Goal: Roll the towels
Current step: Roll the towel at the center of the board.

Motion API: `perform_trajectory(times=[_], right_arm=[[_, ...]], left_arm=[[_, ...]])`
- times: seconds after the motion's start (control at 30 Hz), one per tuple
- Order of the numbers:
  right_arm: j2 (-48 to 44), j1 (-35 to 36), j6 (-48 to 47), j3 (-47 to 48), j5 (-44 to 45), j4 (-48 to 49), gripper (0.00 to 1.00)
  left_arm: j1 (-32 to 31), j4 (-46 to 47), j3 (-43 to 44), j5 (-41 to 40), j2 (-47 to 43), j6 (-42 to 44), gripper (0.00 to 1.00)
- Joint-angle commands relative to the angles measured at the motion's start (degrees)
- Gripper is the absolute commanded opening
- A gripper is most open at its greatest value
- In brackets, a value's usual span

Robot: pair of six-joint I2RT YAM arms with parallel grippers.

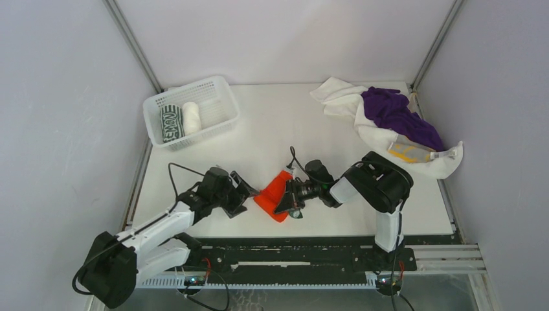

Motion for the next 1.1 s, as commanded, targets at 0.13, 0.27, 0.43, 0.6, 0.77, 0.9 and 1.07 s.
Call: perform_trajectory(times=[0.13,0.27,0.43,0.6,0.77,0.9,1.07], right_arm=[[3.29,-1.71,3.89,-0.55,-0.15,0.37,0.02],[4.08,-2.26,4.42,-0.71,-0.08,-0.79,0.03],[3.45,-2.41,3.79,-0.80,1.06,-3.08,0.04],[-0.78,-2.48,-1.48,0.47,4.96,-12.82,0.09],[-4.33,-1.93,-6.07,2.52,7.83,-20.61,0.14],[-6.37,-0.22,-9.51,4.55,10.85,-26.68,0.18],[-5.40,0.12,-8.97,5.43,10.06,-26.54,0.16]], left_arm=[[-1.75,7.32,0.89,1.00,7.33,-0.90,0.81],[-2.88,8.53,2.33,0.61,11.72,-0.37,0.80],[-3.71,9.13,4.27,-0.45,17.39,0.75,0.76],[-4.44,8.87,5.20,0.48,22.78,1.38,0.62],[-4.63,7.82,5.56,-0.23,24.42,2.26,0.47],[-4.63,4.46,7.74,-1.52,24.45,4.29,0.32],[-4.57,0.68,9.24,-2.71,22.26,5.60,0.45]])
